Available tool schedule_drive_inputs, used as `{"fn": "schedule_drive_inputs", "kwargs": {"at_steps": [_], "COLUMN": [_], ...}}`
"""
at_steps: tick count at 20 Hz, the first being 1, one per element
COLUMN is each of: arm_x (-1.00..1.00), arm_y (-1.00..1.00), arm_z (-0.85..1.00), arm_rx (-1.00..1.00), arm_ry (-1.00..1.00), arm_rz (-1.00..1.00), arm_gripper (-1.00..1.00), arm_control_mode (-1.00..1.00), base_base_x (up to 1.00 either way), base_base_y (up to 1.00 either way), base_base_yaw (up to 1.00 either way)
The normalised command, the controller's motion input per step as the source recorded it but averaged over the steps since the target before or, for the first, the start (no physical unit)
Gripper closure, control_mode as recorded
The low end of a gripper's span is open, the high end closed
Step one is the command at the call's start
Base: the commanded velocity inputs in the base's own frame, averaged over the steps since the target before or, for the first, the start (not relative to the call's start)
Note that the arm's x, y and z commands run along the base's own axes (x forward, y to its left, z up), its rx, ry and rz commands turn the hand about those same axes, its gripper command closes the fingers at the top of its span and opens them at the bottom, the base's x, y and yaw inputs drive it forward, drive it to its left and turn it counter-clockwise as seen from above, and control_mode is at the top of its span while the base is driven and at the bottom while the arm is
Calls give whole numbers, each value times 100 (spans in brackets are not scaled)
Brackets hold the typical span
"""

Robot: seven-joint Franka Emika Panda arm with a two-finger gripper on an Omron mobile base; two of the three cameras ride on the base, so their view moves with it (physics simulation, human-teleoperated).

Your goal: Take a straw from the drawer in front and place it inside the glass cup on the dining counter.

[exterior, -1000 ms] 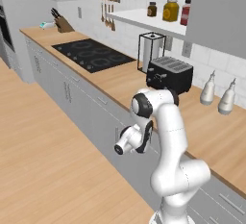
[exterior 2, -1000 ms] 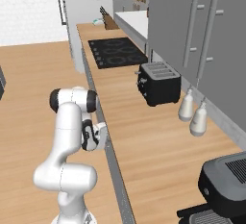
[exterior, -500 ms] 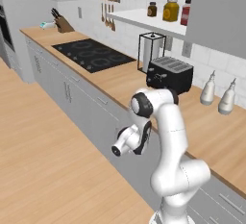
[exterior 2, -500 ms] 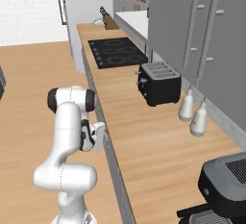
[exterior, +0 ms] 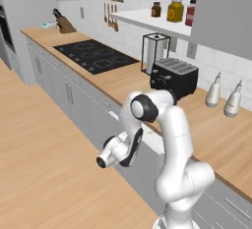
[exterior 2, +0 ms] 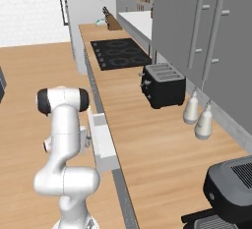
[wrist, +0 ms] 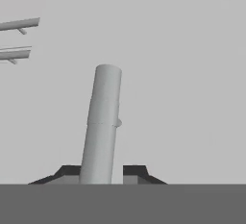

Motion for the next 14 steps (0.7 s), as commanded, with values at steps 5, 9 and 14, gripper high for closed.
{"fn": "schedule_drive_inputs", "kwargs": {"at_steps": [5, 9, 14], "arm_x": [-74, -66, -59], "arm_y": [100, 100, 100], "arm_z": [18, 21, 20], "arm_rx": [0, 0, 0], "arm_ry": [6, 12, 15], "arm_rz": [0, 0, 0], "arm_gripper": [100, 100, 100], "arm_control_mode": [-100, -100, -100], "base_base_x": [0, 0, 0], "base_base_y": [0, 0, 0], "base_base_yaw": [0, 0, 0]}}
